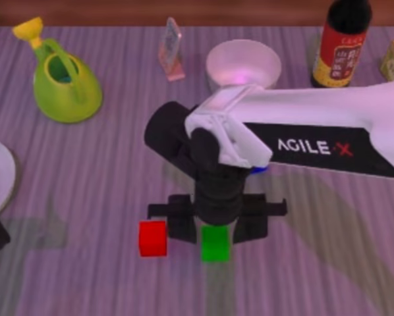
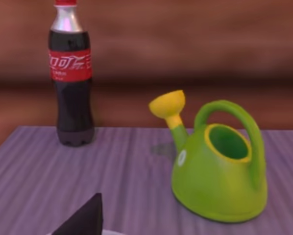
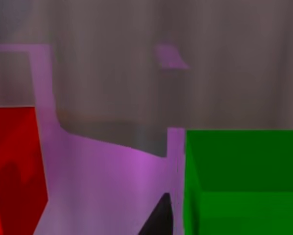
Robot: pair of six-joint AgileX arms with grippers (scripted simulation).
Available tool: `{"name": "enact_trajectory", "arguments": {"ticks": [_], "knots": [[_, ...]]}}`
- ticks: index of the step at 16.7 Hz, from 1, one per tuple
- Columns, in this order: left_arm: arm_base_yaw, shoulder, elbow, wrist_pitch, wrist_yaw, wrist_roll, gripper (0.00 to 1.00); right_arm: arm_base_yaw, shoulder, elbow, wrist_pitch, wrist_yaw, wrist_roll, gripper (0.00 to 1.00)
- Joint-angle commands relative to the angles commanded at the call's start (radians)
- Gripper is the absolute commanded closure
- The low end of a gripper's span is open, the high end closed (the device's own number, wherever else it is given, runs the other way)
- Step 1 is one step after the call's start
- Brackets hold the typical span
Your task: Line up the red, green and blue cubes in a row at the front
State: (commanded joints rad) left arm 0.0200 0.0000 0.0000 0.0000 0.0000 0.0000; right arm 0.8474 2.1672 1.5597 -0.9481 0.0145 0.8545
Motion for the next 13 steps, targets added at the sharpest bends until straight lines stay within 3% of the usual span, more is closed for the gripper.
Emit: {"name": "enact_trajectory", "arguments": {"ticks": [2,3,13], "knots": [[0.0,0.0,0.0,0.0,0.0,0.0,0.0,0.0,0.0,0.0,0.0,0.0,0.0,0.02],[0.0,0.0,0.0,0.0,0.0,0.0,0.0,0.0,0.0,0.0,0.0,0.0,0.0,0.0],[0.0,0.0,0.0,0.0,0.0,0.0,0.0,0.0,-0.004,0.016,-0.017,0.0,0.001,0.0]]}}
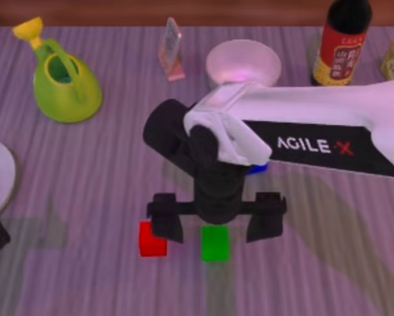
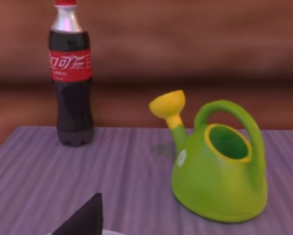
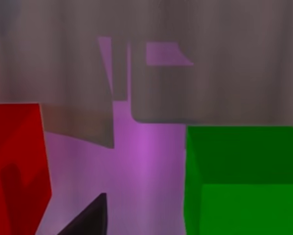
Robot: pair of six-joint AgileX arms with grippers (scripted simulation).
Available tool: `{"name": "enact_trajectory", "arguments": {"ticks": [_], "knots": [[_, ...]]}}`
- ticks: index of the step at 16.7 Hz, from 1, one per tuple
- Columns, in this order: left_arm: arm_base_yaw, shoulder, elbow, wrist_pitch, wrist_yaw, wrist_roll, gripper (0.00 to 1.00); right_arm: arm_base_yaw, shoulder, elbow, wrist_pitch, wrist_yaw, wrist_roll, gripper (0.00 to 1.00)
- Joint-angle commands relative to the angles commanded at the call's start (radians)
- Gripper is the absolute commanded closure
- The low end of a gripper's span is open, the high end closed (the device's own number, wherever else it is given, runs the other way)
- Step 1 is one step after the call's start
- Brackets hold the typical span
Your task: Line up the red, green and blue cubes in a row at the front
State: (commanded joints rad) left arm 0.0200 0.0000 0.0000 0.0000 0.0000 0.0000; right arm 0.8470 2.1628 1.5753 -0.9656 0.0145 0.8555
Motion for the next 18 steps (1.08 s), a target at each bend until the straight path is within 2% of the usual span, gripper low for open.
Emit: {"name": "enact_trajectory", "arguments": {"ticks": [6,12,15,18], "knots": [[0.0,0.0,0.0,0.0,0.0,0.0,0.0,0.008,-0.057,0.138,-0.205,-0.001,0.0,0.0],[0.0,0.0,0.0,0.0,0.0,0.0,0.0,0.002,-0.063,0.157,-0.226,-0.001,-0.004,0.0],[0.0,0.0,0.0,0.0,0.0,0.0,0.0,-0.034,-0.013,0.226,-0.253,-0.001,-0.071,0.0],[0.0,0.0,0.0,0.0,0.0,0.0,0.0,-0.107,0.08,0.366,-0.305,-0.003,-0.203,0.0]]}}
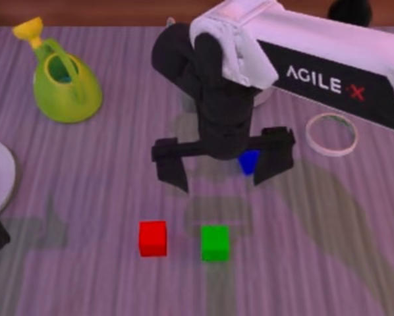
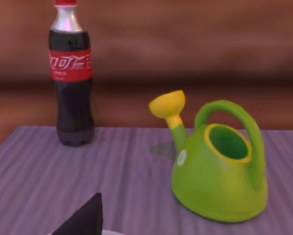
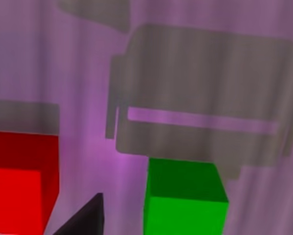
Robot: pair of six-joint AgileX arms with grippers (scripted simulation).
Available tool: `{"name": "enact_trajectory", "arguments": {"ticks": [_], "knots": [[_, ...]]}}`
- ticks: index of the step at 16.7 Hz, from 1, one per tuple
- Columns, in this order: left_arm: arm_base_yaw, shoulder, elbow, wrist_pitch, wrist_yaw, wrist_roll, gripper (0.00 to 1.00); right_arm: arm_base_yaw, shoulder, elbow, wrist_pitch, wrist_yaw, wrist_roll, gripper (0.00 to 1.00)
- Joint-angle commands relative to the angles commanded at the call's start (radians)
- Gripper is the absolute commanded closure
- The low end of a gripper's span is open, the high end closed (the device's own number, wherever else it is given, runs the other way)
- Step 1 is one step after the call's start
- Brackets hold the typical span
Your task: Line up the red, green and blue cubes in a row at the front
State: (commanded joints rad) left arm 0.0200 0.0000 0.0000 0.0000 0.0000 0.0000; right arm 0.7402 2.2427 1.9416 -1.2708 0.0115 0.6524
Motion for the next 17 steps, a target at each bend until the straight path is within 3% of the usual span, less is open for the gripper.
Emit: {"name": "enact_trajectory", "arguments": {"ticks": [5,8,17], "knots": [[0.0,0.0,0.0,0.0,0.0,0.0,0.0,-0.142,0.169,0.26,-0.096,-0.005,-0.288,0.0],[0.0,0.0,0.0,0.0,0.0,0.0,0.0,-0.203,0.231,0.362,-0.129,-0.005,-0.392,0.0],[0.0,0.0,0.0,0.0,0.0,0.0,0.0,-0.213,0.249,0.306,-0.059,-0.005,-0.406,0.0]]}}
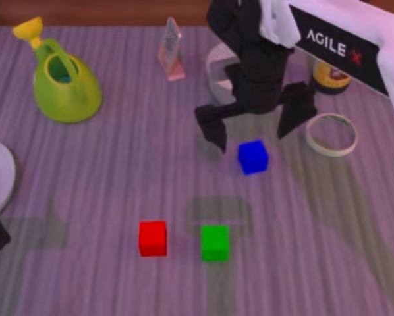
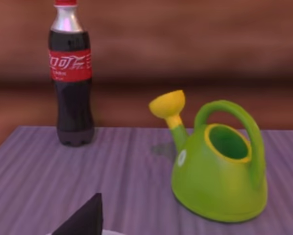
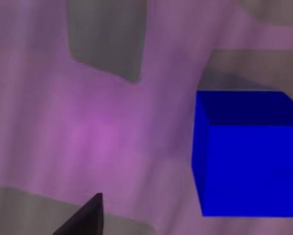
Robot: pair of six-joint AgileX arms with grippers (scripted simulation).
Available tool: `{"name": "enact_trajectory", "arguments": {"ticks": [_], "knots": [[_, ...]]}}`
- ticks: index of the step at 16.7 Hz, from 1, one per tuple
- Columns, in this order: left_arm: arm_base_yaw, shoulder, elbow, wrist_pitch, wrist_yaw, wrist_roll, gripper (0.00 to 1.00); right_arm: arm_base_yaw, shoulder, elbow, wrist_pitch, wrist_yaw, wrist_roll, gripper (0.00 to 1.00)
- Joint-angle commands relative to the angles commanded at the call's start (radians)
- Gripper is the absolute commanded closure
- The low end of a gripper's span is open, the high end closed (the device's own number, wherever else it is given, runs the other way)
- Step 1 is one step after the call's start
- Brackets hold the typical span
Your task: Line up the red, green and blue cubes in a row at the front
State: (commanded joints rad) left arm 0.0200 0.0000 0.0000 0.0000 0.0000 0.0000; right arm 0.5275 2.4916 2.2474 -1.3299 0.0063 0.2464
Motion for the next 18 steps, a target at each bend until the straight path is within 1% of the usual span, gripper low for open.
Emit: {"name": "enact_trajectory", "arguments": {"ticks": [5,7,10,18], "knots": [[0.0,0.0,0.0,0.0,0.0,0.0,0.0,-0.001,0.031,-0.174,0.214,0.0,-0.001,0.0],[0.0,0.0,0.0,0.0,0.0,0.0,0.0,0.0,0.038,-0.203,0.244,0.001,0.0,0.0],[0.0,0.0,0.0,0.0,0.0,0.0,0.0,0.0,0.038,-0.203,0.245,0.001,0.0,0.0],[0.0,0.0,0.0,0.0,0.0,0.0,0.0,0.0,0.038,-0.203,0.245,0.001,0.0,0.6]]}}
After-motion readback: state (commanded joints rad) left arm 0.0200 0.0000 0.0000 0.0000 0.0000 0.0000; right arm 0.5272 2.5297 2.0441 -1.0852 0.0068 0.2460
